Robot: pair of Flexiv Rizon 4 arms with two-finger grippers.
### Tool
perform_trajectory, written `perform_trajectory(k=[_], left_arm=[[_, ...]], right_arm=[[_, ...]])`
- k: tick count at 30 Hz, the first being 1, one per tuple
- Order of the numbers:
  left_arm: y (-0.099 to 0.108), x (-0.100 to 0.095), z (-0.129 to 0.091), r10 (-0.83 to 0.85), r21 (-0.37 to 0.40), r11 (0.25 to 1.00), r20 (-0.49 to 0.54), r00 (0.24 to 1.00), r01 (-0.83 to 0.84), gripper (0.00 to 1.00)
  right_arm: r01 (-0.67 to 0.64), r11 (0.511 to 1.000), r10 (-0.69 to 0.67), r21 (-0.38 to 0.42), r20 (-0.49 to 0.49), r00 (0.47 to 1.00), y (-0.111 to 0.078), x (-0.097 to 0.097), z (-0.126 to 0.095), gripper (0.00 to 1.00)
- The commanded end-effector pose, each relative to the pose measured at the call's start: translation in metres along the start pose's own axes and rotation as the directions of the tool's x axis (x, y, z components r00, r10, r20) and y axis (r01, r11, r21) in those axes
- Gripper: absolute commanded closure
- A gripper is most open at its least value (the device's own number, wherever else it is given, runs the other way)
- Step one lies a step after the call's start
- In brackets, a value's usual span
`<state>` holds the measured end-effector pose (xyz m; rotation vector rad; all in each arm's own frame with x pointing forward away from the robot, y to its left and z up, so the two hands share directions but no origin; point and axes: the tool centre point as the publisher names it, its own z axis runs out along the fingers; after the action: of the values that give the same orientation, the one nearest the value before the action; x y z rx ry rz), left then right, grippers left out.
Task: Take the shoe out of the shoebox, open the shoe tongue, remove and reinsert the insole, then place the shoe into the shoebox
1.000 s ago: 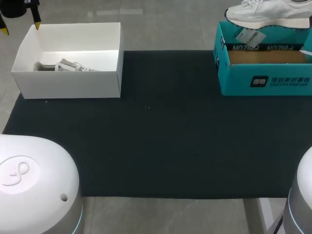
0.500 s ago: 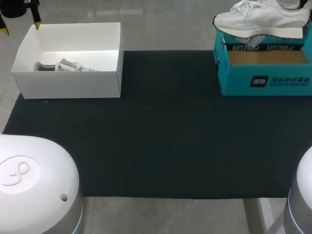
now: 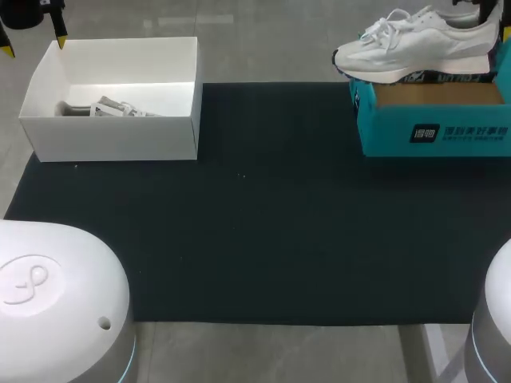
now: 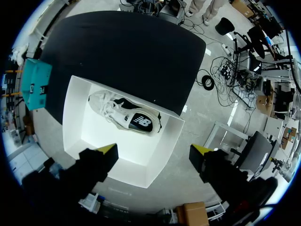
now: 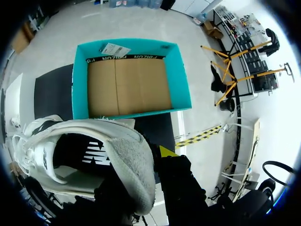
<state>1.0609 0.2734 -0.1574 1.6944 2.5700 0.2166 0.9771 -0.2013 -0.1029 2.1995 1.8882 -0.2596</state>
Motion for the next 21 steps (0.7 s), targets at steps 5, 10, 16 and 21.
perform_trajectory(k=[5, 10, 16, 21], left_arm=[[0.0, 0.0, -0.001, 0.001, 0.0, 1.0, -0.003, 1.0, -0.001, 0.0], [0.0, 0.0, -0.001, 0.001, 0.0, 1.0, -0.003, 1.0, -0.001, 0.0], [0.0, 0.0, -0.001, 0.001, 0.0, 1.0, -0.003, 1.0, -0.001, 0.0], [0.0, 0.0, -0.001, 0.001, 0.0, 1.0, -0.003, 1.0, -0.001, 0.0]], right_arm=[[-0.003, 0.953, 0.001, -0.304, -0.007, 1.0, -0.006, -0.003, 0.001, 1.0], [-0.003, 0.953, 0.001, -0.304, -0.007, 1.0, -0.006, -0.003, 0.001, 1.0], [0.028, 0.967, -0.037, -0.254, -0.029, 0.999, -0.032, 0.02, -0.007, 1.0], [0.031, 0.974, -0.045, -0.223, -0.06, 0.997, -0.058, 0.04, -0.016, 1.0]])
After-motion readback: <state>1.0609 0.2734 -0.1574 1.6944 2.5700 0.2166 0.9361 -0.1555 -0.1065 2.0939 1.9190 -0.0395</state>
